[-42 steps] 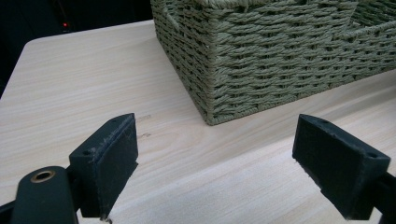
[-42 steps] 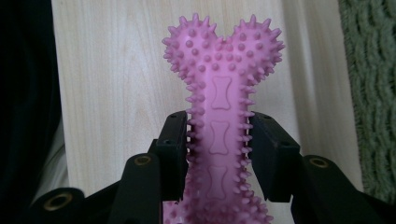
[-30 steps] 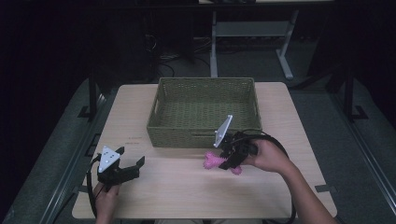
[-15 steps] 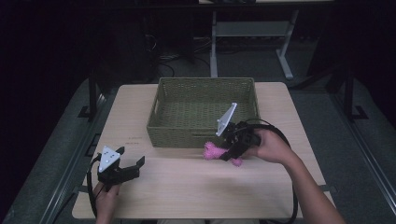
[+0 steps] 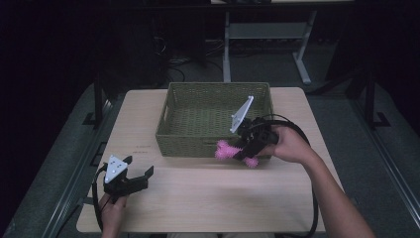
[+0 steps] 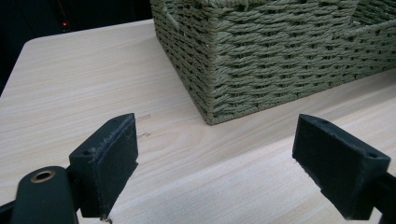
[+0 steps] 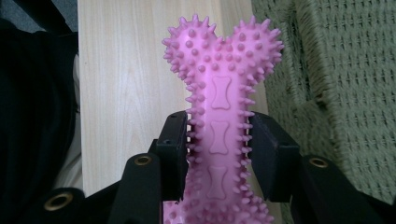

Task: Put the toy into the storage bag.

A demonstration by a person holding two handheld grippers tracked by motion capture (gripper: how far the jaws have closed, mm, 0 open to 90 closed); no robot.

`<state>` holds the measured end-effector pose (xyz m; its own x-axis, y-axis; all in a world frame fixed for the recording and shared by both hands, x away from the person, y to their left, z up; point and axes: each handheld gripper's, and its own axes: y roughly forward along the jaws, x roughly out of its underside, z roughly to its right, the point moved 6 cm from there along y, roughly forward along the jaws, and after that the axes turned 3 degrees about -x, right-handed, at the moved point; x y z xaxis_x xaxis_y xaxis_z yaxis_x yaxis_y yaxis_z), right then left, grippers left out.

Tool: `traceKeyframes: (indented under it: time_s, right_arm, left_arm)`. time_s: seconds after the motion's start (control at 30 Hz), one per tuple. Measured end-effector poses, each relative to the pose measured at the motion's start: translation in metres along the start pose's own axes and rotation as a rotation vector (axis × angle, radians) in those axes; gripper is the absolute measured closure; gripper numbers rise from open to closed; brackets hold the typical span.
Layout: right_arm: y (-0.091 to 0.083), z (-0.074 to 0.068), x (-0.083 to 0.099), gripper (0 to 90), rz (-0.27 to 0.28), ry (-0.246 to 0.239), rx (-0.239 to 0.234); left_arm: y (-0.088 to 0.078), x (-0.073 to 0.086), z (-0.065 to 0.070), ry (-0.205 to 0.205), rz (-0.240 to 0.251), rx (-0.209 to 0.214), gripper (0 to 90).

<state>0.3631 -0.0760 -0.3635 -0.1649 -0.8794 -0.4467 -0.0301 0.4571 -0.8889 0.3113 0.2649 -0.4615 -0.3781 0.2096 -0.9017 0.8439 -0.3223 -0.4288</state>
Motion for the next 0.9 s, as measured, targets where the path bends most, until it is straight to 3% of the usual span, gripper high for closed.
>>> traceKeyframes:
  time_s: [0.9]
  right_arm:
    - [-0.028, 0.030, -0.017, 58.2, 0.015, 0.017, 0.026]
  left_arm:
    - [0.000, 0.000, 0.000, 0.009, -0.004, 0.001, 13.6]
